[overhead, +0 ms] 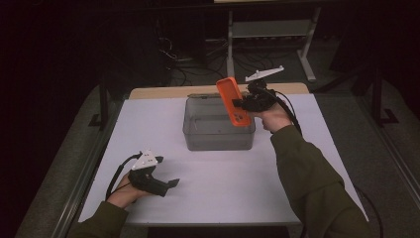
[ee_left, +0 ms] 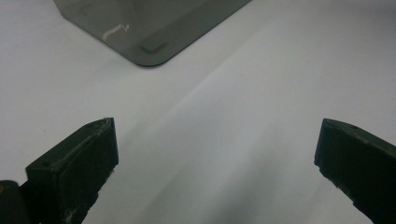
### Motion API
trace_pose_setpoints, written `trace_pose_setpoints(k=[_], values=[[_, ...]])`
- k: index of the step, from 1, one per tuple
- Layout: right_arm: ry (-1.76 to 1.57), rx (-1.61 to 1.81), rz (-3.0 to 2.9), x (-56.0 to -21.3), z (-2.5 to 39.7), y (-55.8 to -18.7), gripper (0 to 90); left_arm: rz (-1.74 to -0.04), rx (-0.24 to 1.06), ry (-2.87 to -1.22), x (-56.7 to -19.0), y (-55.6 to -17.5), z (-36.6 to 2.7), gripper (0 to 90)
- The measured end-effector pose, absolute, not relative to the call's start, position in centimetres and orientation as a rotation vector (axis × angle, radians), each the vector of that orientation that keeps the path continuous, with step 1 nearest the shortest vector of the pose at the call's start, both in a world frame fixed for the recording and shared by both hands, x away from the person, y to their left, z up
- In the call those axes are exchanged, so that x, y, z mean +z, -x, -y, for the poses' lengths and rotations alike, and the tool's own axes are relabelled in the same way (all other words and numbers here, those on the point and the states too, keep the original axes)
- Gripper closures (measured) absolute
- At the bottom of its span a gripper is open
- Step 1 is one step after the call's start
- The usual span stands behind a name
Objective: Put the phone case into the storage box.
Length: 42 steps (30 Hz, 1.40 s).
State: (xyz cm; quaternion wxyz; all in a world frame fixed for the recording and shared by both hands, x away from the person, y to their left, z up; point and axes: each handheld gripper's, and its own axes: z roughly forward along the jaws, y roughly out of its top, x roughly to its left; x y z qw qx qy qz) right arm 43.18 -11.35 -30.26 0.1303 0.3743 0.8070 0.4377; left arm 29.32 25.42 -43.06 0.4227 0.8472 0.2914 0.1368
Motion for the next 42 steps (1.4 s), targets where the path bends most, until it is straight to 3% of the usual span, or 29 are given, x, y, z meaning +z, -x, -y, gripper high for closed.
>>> trace_pose_setpoints(k=[42], values=[[-1.159, 0.857, -2.592, -30.6, 8.6, -47.0, 78.5, -0.735, 0.338, -2.115, -43.1, -29.3, -25.5, 0.0]])
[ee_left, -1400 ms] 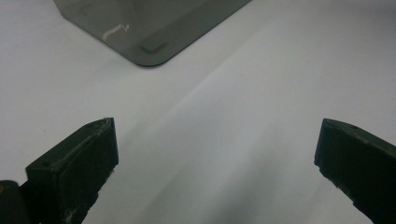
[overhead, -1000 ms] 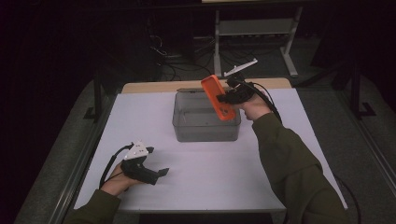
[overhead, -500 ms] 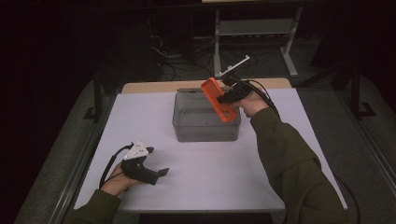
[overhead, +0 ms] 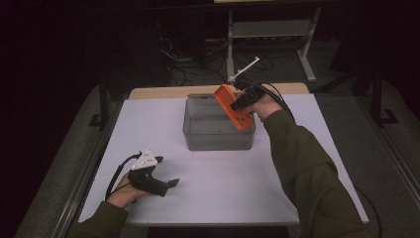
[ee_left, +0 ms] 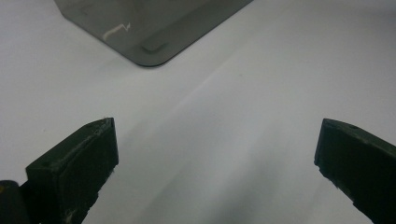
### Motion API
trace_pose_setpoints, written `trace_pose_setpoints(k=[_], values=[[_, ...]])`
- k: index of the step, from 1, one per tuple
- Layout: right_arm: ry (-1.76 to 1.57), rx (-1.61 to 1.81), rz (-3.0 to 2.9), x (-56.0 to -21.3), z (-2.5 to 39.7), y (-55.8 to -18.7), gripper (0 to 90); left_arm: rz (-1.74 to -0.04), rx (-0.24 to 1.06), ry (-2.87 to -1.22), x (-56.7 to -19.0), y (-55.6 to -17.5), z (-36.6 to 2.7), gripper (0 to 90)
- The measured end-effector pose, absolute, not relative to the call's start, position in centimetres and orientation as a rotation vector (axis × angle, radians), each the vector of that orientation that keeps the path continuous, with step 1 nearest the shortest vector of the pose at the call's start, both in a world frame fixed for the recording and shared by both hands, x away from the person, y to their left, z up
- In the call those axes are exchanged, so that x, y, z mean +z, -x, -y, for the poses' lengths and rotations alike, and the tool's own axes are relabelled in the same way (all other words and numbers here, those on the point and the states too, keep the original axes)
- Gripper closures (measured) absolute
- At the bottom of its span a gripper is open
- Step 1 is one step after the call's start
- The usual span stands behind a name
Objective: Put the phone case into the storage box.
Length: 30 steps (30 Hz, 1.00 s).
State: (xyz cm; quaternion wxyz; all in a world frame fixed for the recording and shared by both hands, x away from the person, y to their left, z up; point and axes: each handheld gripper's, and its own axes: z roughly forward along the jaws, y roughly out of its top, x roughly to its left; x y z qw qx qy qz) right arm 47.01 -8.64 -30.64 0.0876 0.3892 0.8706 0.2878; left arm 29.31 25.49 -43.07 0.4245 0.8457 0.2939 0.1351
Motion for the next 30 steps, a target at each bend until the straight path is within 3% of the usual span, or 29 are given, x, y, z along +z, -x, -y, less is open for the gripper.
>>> trace_pose_setpoints(k=[30], values=[[-1.267, 0.555, -2.726, -31.7, 6.2, -50.0, 78.5, -0.728, 0.334, -2.119, -43.0, -29.3, -25.5, 0.0]])
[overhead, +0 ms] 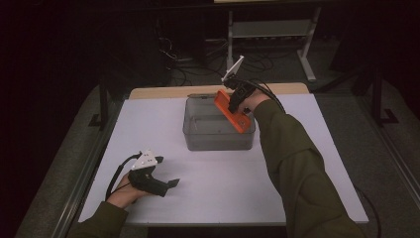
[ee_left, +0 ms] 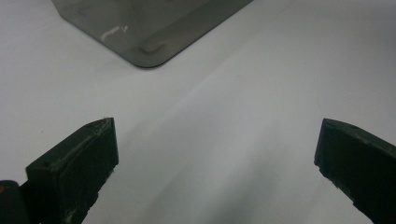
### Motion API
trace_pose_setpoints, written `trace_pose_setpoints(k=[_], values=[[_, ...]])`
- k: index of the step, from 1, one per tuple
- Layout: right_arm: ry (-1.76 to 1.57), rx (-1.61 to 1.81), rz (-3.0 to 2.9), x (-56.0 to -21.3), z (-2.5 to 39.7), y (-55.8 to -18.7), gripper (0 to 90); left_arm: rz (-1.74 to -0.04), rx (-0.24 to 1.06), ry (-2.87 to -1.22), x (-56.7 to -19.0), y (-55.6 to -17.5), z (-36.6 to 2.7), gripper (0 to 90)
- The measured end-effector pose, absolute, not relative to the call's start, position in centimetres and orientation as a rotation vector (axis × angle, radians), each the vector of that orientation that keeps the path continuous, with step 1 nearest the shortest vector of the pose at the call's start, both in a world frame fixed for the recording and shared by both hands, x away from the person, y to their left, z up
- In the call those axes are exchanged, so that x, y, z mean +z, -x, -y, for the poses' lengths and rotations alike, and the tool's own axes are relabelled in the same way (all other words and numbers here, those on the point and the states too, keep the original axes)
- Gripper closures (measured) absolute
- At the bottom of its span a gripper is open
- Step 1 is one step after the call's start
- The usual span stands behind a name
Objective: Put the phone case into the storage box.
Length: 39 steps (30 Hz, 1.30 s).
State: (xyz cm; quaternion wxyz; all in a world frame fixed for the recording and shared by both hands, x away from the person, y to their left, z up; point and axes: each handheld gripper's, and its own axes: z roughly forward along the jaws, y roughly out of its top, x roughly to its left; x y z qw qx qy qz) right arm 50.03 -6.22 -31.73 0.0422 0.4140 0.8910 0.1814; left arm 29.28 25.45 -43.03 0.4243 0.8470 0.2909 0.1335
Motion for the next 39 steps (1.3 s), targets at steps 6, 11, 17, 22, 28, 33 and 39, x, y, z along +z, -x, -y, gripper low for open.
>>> trace_pose_setpoints(k=[6, 11, 17, 22, 28, 33, 39], values=[[-1.292, 0.523, -2.74, -32.2, 5.9, -50.4, 78.5, -0.731, 0.337, -2.119, -43.1, -29.3, -25.4, 0.0], [-1.334, 0.484, -2.739, -32.7, 5.9, -50.7, 78.4, -0.721, 0.337, -2.13, -43.2, -29.3, -25.3, 0.0], [-1.382, 0.421, -2.752, -33.5, 5.7, -51.2, 78.4, -0.718, 0.339, -2.116, -43.2, -29.4, -25.3, 0.0], [-1.413, 0.383, -2.761, -34.0, 5.5, -51.3, 78.4, -0.714, 0.33, -2.112, -43.1, -29.5, -25.3, 0.0], [-1.452, 0.359, -2.768, -34.2, 5.3, -51.2, 78.4, -0.713, 0.329, -2.114, -43.1, -29.5, -25.1, 0.0], [-1.483, 0.346, -2.762, -34.5, 5.2, -51.1, 78.4, -0.711, 0.33, -2.114, -43.1, -29.5, -25.1, 0.0], [-1.516, 0.33, -2.751, -34.7, 4.9, -51.1, 78.4, -0.712, 0.328, -2.112, -43.1, -29.4, -25.0, 0.0]])
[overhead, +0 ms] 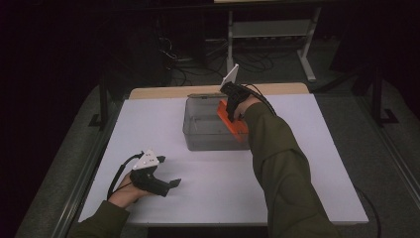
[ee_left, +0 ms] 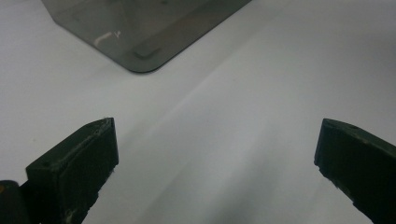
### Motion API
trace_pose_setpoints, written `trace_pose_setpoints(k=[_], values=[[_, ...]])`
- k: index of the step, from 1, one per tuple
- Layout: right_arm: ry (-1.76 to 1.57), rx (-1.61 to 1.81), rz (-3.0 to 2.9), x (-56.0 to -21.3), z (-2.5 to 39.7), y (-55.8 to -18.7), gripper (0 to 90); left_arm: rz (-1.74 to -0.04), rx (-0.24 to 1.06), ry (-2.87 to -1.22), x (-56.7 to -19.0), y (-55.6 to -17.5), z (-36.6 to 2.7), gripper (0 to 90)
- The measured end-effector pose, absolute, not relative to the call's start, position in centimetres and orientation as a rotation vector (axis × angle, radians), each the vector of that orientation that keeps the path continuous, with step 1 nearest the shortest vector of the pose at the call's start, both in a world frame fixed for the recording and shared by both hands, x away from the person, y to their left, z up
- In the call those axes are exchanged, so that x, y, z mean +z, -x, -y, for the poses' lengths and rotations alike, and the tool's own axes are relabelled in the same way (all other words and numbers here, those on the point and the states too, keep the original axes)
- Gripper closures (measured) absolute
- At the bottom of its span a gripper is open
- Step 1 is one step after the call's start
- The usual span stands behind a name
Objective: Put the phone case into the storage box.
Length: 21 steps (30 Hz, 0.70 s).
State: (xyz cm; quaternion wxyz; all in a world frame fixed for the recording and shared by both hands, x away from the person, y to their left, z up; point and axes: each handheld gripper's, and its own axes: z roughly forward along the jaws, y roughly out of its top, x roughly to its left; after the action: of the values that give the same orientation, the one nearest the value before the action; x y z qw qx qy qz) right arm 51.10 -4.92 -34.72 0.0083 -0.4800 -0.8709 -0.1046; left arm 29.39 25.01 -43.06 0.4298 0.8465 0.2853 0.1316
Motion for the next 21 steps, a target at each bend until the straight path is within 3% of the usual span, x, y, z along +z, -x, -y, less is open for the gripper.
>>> trace_pose_setpoints(k=[21], values=[[1.662, -0.322, 2.6, -35.25, 5.22, -51.28, 78.3, -0.712, 0.33, -2.112, -43.04, -29.36, -25.04, 0.0]])
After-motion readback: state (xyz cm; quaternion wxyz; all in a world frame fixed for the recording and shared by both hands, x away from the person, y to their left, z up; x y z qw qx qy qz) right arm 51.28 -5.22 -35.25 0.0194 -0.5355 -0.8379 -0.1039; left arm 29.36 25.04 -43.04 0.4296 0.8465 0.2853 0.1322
